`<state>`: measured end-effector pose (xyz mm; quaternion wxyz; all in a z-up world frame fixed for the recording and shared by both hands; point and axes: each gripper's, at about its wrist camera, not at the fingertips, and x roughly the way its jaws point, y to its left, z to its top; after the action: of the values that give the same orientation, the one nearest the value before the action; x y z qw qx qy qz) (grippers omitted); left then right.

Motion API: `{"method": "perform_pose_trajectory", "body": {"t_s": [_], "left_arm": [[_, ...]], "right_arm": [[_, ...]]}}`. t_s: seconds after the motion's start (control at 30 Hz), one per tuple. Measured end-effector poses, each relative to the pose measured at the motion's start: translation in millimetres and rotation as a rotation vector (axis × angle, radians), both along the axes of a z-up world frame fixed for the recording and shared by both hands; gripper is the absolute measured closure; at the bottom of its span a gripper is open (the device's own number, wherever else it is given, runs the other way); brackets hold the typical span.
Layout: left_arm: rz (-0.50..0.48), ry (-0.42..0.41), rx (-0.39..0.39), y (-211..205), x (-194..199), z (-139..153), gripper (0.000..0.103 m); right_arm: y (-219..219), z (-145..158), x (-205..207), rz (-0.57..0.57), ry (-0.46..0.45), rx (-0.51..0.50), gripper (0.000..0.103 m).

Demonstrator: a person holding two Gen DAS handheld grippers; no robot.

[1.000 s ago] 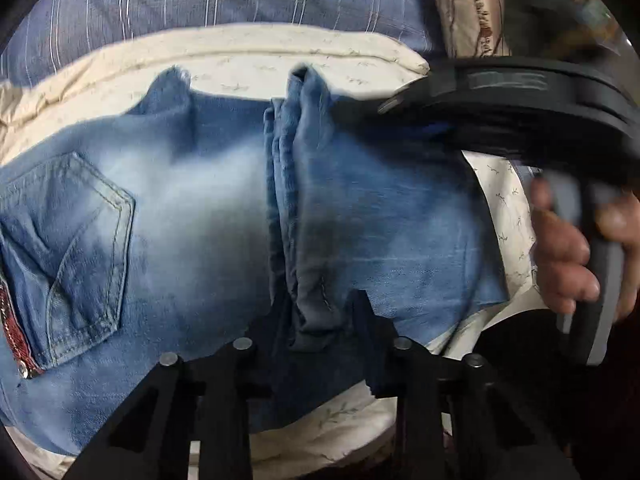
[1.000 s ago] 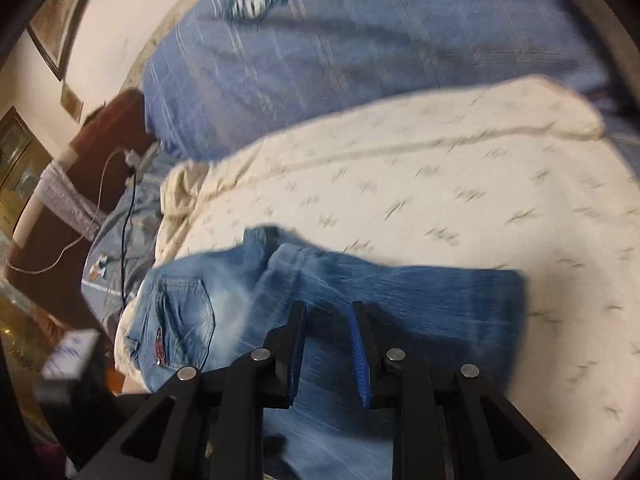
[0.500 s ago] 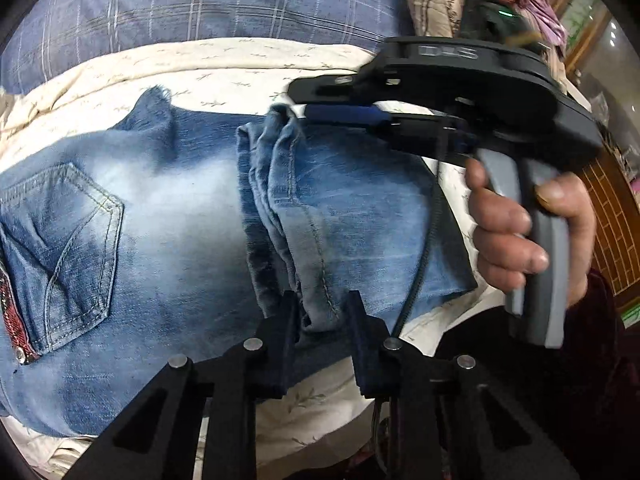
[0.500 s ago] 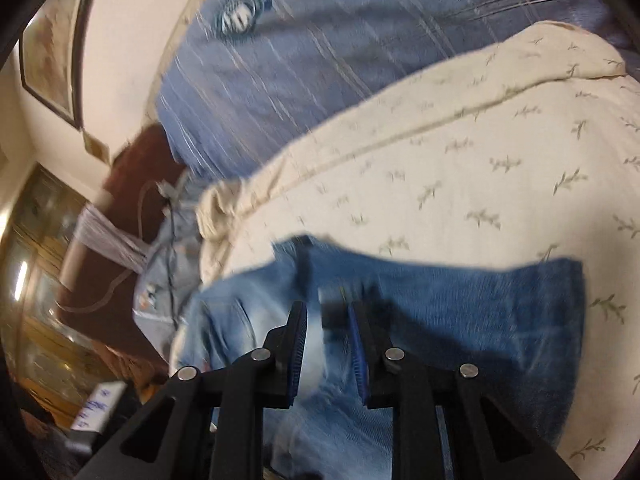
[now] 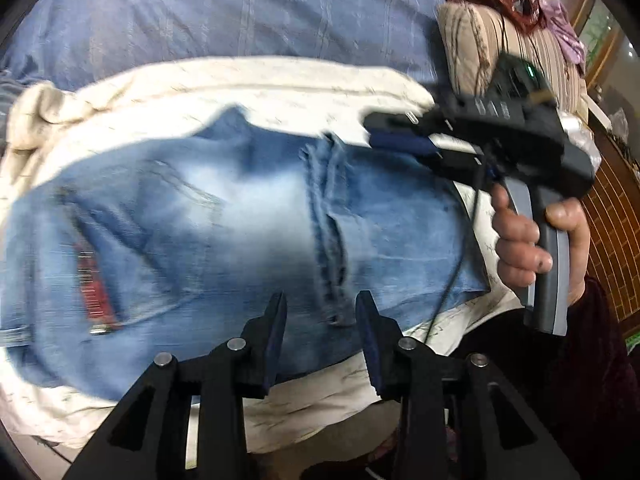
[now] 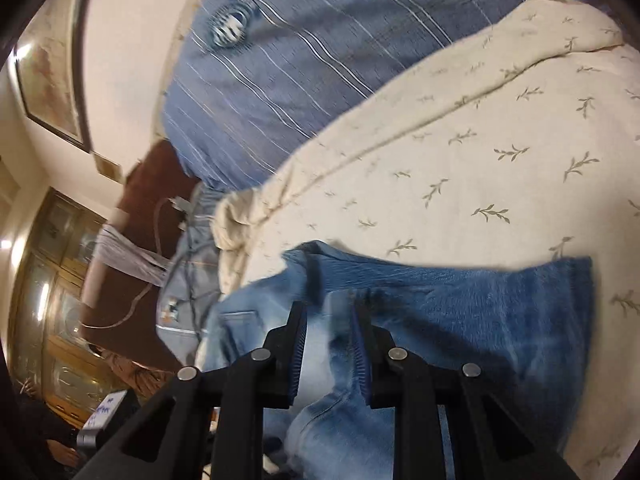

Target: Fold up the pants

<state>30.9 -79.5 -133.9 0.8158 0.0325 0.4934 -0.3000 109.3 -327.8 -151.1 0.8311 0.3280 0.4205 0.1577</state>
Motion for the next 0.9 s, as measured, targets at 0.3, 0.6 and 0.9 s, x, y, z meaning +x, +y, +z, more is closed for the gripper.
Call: {"method": "perform_pose_trajectory", "body": {"t_s": [0.3,0.6,0.9], "left_arm": [[0.243,-0.176,0.138,103.4,13.0,28.8,0.051],[0.452,-0.116,0.159,175.7,42.4,2.3,0.034],[0.443,-0.103,0.063,190.4,62.1,-7.4,0.024]], "right_arm": [[34.0,-8.1,-3.0,0.096,0.026,-0.094,0.078],[55.7,-29.0,7.6,0.115,0.101,-0.154,0.079],[89.8,7.0,-39.1,0.171,-0.106,-0.129,0.047]]}}
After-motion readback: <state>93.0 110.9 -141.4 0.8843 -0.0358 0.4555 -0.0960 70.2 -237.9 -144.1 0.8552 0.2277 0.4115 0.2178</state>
